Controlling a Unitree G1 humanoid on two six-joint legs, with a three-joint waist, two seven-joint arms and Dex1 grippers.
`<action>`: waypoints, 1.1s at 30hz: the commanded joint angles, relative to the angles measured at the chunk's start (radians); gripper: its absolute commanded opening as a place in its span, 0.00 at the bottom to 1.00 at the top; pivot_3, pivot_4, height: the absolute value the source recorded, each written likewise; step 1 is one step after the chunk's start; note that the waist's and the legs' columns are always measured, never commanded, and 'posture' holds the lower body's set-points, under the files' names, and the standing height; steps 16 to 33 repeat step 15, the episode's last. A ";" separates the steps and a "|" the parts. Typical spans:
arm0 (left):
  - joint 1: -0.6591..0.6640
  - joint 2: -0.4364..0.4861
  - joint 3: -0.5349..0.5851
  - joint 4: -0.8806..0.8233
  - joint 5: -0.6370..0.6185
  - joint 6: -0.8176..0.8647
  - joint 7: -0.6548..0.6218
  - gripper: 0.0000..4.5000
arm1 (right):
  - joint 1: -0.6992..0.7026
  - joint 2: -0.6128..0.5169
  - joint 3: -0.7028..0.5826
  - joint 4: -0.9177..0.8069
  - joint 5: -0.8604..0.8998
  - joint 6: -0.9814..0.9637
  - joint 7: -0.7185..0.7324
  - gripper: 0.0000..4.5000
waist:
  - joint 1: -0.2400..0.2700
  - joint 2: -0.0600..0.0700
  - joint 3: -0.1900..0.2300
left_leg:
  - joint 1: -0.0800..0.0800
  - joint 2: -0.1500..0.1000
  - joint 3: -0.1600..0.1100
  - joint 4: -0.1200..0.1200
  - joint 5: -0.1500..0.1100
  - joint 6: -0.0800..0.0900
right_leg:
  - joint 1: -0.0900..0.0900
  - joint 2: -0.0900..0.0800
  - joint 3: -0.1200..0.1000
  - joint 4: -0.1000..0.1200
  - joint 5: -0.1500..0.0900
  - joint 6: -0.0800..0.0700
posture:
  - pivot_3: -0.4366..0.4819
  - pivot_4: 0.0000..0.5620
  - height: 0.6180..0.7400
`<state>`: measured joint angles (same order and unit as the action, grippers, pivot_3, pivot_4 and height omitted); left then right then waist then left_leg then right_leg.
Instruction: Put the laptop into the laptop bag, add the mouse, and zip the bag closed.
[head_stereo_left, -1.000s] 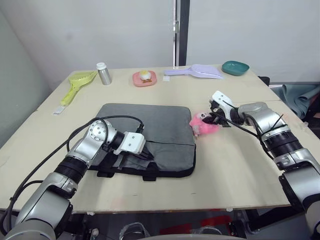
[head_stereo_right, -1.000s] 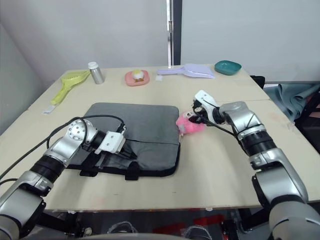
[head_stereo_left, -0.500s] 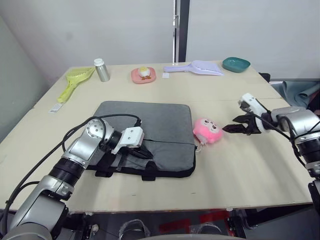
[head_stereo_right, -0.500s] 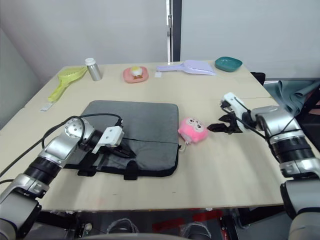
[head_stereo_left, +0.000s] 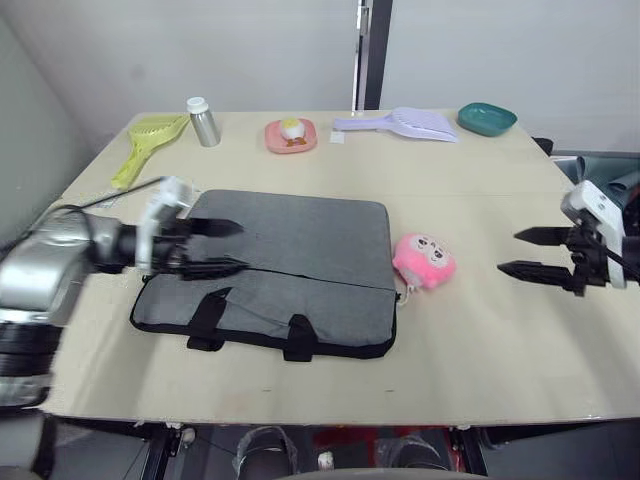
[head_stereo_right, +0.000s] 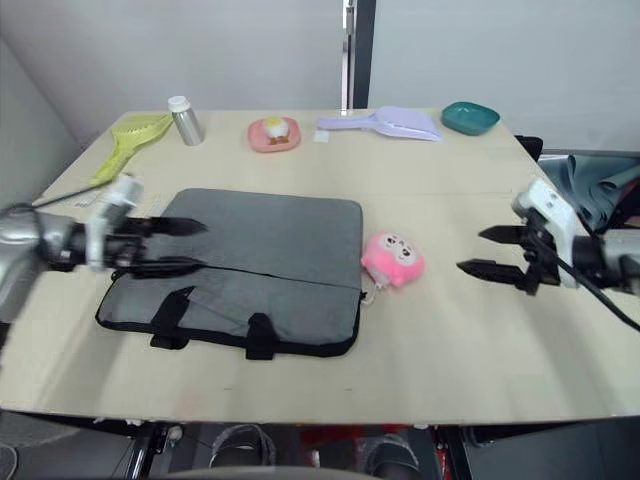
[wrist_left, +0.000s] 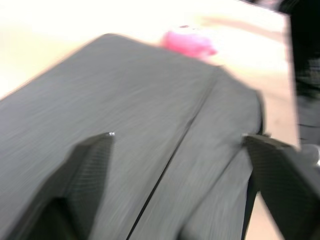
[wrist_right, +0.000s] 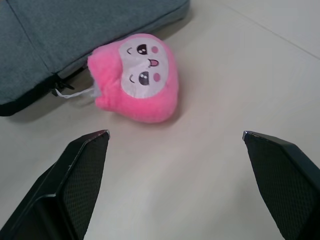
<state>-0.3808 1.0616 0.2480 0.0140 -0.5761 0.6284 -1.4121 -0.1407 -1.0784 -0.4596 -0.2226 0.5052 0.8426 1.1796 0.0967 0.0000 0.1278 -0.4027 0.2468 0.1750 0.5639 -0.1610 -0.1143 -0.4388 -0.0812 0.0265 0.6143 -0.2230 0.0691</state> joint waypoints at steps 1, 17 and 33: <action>0.091 0.121 0.127 0.134 0.067 -0.077 -0.032 0.99 | 0.062 0.004 -0.127 -0.075 0.024 -0.008 -0.021 1.00 | -0.002 0.000 0.000 | 0.002 0.000 0.000 0.000 0.000 0.000 | 0.001 0.000 0.000 0.000 -0.001 -0.001 | 0.48 0.27 1.00; 0.311 0.254 0.390 0.592 0.149 -0.186 -0.025 0.99 | 0.052 -0.016 -0.086 0.019 0.018 -0.076 -0.073 1.00 | 0.005 -0.004 0.002 | 0.007 0.001 -0.002 0.016 -0.001 0.000 | 0.006 -0.002 0.002 0.014 -0.003 -0.007 | 0.48 0.27 1.00; 0.311 0.254 0.390 0.592 0.149 -0.186 -0.025 0.99 | 0.052 -0.016 -0.086 0.019 0.018 -0.076 -0.073 1.00 | 0.005 -0.004 0.002 | 0.007 0.001 -0.002 0.016 -0.001 0.000 | 0.006 -0.002 0.002 0.014 -0.003 -0.007 | 0.48 0.27 1.00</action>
